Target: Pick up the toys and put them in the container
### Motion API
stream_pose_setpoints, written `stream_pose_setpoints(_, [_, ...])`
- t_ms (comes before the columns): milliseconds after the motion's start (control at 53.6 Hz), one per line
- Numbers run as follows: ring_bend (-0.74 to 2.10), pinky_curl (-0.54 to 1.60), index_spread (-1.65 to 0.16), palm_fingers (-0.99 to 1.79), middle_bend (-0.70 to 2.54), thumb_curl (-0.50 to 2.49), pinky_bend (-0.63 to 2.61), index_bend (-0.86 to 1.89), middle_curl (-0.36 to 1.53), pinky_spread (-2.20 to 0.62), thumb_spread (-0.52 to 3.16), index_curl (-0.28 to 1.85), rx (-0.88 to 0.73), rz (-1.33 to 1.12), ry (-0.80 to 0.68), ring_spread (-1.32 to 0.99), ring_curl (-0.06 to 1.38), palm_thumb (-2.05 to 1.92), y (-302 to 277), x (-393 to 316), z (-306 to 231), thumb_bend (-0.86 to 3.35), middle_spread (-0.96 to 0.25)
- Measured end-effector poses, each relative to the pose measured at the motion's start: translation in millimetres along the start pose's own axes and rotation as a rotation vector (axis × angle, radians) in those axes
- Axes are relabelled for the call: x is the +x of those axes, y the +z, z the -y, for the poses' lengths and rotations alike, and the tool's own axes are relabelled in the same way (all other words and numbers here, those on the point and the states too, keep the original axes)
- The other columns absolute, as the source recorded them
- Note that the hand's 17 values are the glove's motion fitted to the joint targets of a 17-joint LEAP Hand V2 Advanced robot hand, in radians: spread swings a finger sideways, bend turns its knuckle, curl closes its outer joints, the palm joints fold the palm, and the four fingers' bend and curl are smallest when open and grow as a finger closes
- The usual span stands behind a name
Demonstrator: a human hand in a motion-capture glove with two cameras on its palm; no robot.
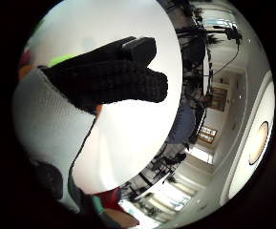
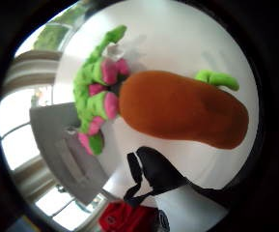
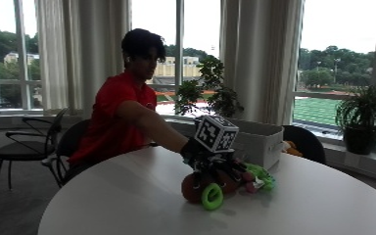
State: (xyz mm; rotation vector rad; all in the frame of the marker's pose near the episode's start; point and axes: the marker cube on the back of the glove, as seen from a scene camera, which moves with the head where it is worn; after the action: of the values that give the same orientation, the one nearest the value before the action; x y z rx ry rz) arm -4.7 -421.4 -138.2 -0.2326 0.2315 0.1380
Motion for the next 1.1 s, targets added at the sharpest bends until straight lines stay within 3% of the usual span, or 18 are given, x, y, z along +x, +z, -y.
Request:
stream_pose_setpoints(93, [0.28,0.36,-0.29,-0.35,0.12,0.34,1.46,-0.01,0.27,0.10,1.01,0.03,-0.117,0.039,0.004,0.06,0.27,0.04,33.4,-5.3,15.4,-0.03,0.02])
stream_pose_setpoints(224, [0.28,0.36,-0.29,-0.37,0.11,0.34,1.50,-0.01,0.25,0.10,1.00,0.02,-0.128,0.055,0.005,0.07,0.28,0.03,42.1,-9.1,20.7,-0.03,0.04])
stream_pose_setpoints(261, [0.51,0.36,-0.31,-0.07,0.15,0.36,1.48,-0.01,0.24,0.07,1.03,0.01,-0.144,0.045,0.002,0.05,0.34,0.10,41.7,-9.4,19.2,0.01,0.01])
stream_pose_setpoints(355, [0.60,0.34,-0.36,0.08,0.22,0.39,1.41,0.16,0.27,0.02,1.08,0.04,-0.159,0.017,-0.010,0.01,0.36,0.20,39.7,-11.3,13.7,0.05,-0.03])
stream_pose_setpoints(467, [0.62,0.31,-0.41,0.22,0.25,0.42,1.34,0.23,0.29,-0.08,1.15,0.09,-0.015,-0.010,-0.024,-0.07,0.36,0.33,38.8,-13.3,8.3,0.10,-0.09])
stream_pose_setpoints(485, [0.69,0.30,-0.41,0.47,0.37,0.43,1.31,0.23,0.33,-0.13,1.18,0.10,0.020,-0.008,-0.024,-0.13,0.38,0.37,39.5,-14.2,7.1,0.13,-0.15])
stream_pose_setpoints(504, [0.63,0.28,-0.42,0.34,0.31,0.44,1.30,0.22,0.30,-0.13,1.18,0.09,0.054,-0.005,-0.022,-0.12,0.33,0.37,40.5,-15.3,5.7,0.12,-0.14])
stream_pose_setpoints(560, [0.81,0.27,-0.42,0.72,0.47,0.48,1.23,0.17,0.36,-0.23,1.17,0.09,0.167,0.005,-0.008,-0.25,0.38,0.48,44.6,-19.1,0.1,0.17,-0.24])
stream_pose_setpoints(653, [0.92,0.26,-0.41,0.92,0.60,0.56,1.12,0.19,0.42,-0.31,1.02,0.11,0.268,-0.010,-0.003,-0.36,0.42,0.61,44.9,-22.0,-8.5,0.21,-0.31])
stream_pose_setpoints(672, [0.97,0.26,-0.41,1.07,0.64,0.58,1.08,0.27,0.44,-0.32,0.98,0.14,0.271,-0.008,-0.004,-0.37,0.45,0.64,44.0,-22.0,-10.0,0.22,-0.31])
stream_pose_setpoints(914, [1.03,0.32,-0.42,1.11,0.81,0.74,1.02,0.50,0.59,-0.37,0.64,0.24,0.308,0.110,0.015,-0.46,0.52,0.74,10.3,-14.8,-32.5,0.23,-0.38])
stream_pose_setpoints(1101, [1.11,0.36,-0.42,1.08,0.88,0.83,1.04,0.65,0.69,-0.38,0.47,0.32,0.414,0.077,0.000,-0.49,0.57,0.75,-52.7,-11.7,-66.8,0.24,-0.42])
